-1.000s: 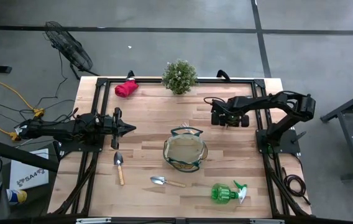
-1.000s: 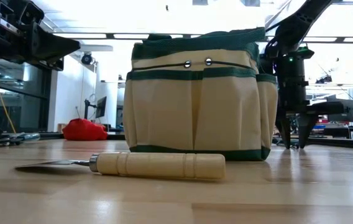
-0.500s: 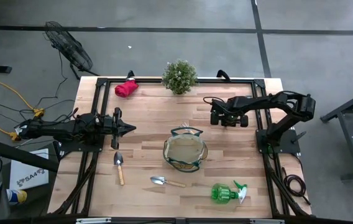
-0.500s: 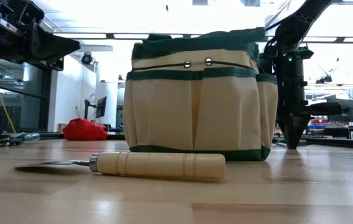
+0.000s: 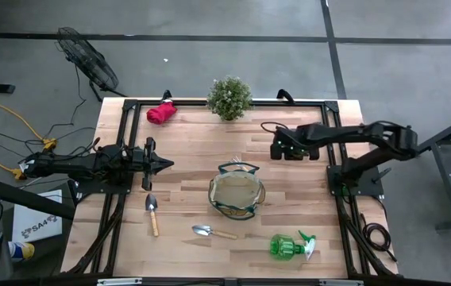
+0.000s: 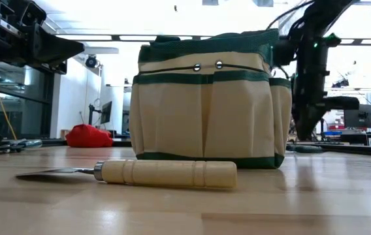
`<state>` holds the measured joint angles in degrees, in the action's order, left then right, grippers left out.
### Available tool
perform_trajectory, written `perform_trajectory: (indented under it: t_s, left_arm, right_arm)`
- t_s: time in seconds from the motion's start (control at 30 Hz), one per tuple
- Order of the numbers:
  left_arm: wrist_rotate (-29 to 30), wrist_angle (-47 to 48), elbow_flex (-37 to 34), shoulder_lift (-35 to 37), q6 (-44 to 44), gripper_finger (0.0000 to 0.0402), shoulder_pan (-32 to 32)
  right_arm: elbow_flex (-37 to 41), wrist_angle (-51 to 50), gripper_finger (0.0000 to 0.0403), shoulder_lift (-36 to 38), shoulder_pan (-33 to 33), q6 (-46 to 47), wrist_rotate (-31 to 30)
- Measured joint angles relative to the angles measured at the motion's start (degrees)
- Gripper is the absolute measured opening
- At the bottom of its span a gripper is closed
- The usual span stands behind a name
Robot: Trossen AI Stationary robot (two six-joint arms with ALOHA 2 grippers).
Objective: Pick & Place Garden tools in Gardening bag
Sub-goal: Put the top green shear scissors into the brown gardening bag
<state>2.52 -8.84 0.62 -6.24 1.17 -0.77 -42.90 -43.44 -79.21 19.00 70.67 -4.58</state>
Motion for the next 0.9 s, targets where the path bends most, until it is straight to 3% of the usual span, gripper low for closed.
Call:
perform_trajectory:
  t_s: [0.47,0.9]
  left_arm:
    - [0.0,0.0,0.0,0.0,0.0,0.0,0.0]
    - [0.0,0.0,0.0,0.0,0.0,0.0,0.0]
  right_arm:
    - [-0.1,-2.5,0.0004,17.8,-5.4,1.0,-6.8]
    - [-0.5,-2.2,0.0004,28.6,-12.0,-6.0,-8.9]
